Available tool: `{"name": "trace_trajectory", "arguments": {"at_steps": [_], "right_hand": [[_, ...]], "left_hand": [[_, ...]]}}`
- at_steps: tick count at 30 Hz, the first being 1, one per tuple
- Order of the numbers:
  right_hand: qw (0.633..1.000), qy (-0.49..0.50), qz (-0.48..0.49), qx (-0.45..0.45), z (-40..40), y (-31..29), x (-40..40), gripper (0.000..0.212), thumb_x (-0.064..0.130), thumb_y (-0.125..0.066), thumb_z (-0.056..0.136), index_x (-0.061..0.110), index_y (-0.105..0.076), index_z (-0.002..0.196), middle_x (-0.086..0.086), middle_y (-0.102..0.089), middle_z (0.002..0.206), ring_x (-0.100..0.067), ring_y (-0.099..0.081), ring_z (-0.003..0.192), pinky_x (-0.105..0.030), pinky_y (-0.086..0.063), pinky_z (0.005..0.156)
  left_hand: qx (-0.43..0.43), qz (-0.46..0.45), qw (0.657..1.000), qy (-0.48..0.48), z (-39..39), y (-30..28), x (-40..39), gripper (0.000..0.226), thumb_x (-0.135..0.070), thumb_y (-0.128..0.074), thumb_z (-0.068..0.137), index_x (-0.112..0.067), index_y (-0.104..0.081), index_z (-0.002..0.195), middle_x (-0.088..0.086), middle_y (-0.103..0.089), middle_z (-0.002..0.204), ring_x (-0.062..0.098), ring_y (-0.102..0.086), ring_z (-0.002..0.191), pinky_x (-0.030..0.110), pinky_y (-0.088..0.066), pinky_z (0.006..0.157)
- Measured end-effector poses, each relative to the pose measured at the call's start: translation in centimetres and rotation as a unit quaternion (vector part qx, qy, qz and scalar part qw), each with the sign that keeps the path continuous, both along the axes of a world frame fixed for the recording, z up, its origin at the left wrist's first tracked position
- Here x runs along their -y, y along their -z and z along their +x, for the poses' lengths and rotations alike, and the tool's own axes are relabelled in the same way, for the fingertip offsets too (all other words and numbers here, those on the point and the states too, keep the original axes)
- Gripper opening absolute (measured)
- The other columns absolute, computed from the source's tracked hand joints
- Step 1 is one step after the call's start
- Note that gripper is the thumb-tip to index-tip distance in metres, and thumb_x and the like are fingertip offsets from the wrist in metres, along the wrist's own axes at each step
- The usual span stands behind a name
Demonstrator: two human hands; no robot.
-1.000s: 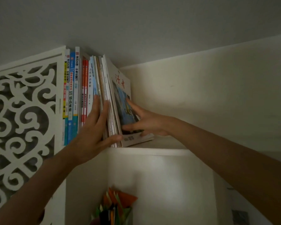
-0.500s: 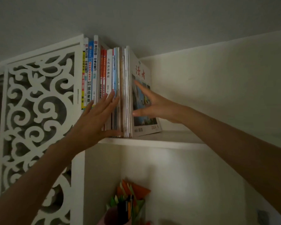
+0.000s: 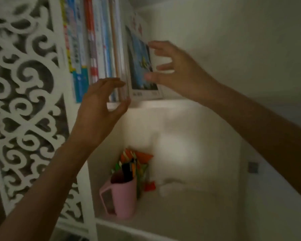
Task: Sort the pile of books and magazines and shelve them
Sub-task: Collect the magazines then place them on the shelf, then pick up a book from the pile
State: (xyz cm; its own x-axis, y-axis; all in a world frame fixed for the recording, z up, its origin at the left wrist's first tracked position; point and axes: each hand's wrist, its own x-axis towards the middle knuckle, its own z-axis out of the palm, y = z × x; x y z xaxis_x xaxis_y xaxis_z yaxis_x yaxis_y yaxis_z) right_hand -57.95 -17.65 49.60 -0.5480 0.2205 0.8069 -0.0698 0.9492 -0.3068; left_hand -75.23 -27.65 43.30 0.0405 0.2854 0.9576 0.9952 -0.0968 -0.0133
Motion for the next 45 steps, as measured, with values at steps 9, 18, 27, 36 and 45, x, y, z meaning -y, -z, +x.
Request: {"name": "trace_trajectory", "arguments": {"at_steps": [9,18,27,36,45], "right_hand": [[0.957,0.224,-0.182,0.003,20.5,19.7,0.7,0.013,0.021,-0.067,0.085,0.032,-0.063,0.089,0.009,-0.068,0.086,-0.006,-0.064,0.076,-0.015,-0.049,0.065],[0.723,0.433,-0.524,0.127,40.3,45.1,0.6,0.011,0.014,-0.065,0.086,0.018,-0.063,0.096,-0.004,-0.061,0.102,-0.02,-0.059,0.089,-0.028,-0.046,0.073],[0.617,0.562,-0.549,0.049,57.0,51.0,-6.3,0.009,0.011,-0.052,0.093,0.009,-0.059,0.088,-0.007,-0.056,0.077,-0.023,-0.053,0.069,-0.033,-0.045,0.069],[0.551,0.389,-0.737,0.042,55.7,52.3,-14.6,0.037,0.038,-0.061,0.088,0.007,-0.059,0.109,-0.006,-0.063,0.096,-0.024,-0.061,0.088,-0.034,-0.051,0.074],[0.557,0.371,-0.743,-0.005,64.8,52.7,-15.3,0.034,0.025,-0.065,0.087,0.008,-0.058,0.115,-0.004,-0.064,0.096,-0.025,-0.063,0.088,-0.036,-0.053,0.074]], "left_hand": [[0.127,-0.3,0.866,0.379,17.0,17.6,-4.5,0.021,-0.037,-0.054,0.085,-0.027,-0.063,0.101,-0.017,-0.064,0.099,-0.005,-0.059,0.093,0.017,-0.048,0.081],[0.283,-0.63,0.588,0.421,34.1,38.1,-13.1,0.014,-0.026,-0.06,0.075,-0.025,-0.059,0.09,-0.007,-0.063,0.088,-0.007,-0.059,0.072,0.009,-0.046,0.068],[0.554,-0.669,0.455,0.195,49.0,49.6,-19.9,0.026,-0.013,-0.06,0.089,-0.007,-0.047,0.111,0.008,-0.053,0.104,0.02,-0.052,0.085,0.026,-0.038,0.061],[0.706,-0.574,0.403,0.095,54.1,52.2,-22.9,0.036,-0.028,-0.069,0.082,-0.001,-0.061,0.105,0.019,-0.067,0.101,0.037,-0.063,0.096,0.05,-0.051,0.088],[0.662,-0.6,0.423,0.151,61.0,49.0,-22.4,0.016,-0.015,-0.066,0.084,-0.002,-0.059,0.09,0.012,-0.066,0.082,0.025,-0.063,0.071,0.033,-0.053,0.06]]}}
